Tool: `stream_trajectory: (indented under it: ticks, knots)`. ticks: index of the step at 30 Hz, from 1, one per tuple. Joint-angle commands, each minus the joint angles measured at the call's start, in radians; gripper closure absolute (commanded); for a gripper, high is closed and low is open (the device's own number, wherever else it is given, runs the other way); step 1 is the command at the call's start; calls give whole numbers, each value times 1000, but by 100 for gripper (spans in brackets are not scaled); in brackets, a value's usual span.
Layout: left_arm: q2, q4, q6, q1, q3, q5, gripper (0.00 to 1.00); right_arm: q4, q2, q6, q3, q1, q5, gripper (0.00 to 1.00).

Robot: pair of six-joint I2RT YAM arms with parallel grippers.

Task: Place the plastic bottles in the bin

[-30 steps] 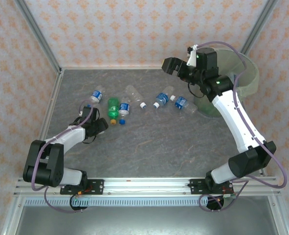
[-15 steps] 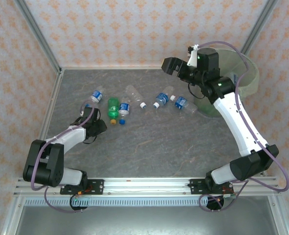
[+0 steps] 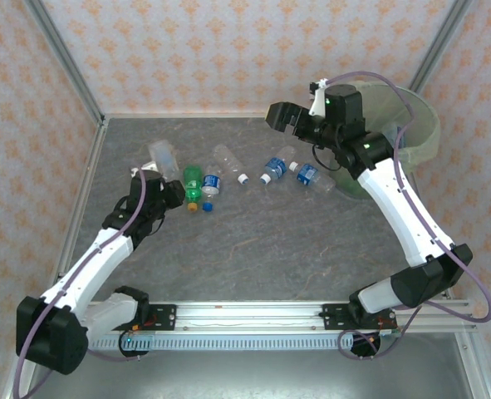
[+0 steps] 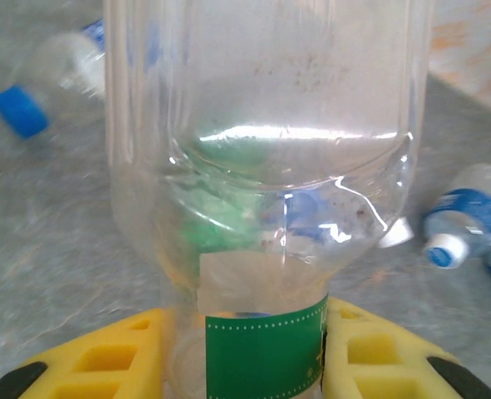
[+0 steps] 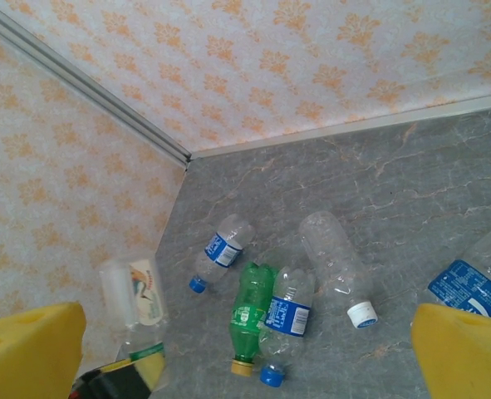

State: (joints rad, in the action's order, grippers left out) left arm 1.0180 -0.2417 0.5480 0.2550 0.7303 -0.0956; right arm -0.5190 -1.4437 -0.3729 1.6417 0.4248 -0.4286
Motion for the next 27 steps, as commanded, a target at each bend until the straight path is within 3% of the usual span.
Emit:
stream_trajectory:
  ticks: [1, 8, 14, 27]
  knots:
    - [-18, 27, -36, 61, 74, 7, 77, 43, 31, 2, 0, 1, 32, 0]
    - [51, 117, -78, 256, 215, -7, 77, 108, 59, -26, -43, -4, -5, 0]
    - [158, 158, -110, 378, 331, -34, 77, 118, 53, -48, -45, -4, -84, 11]
    - [298, 171, -160, 496, 465, -73, 77, 103, 34, -55, -60, 0, -217, 13]
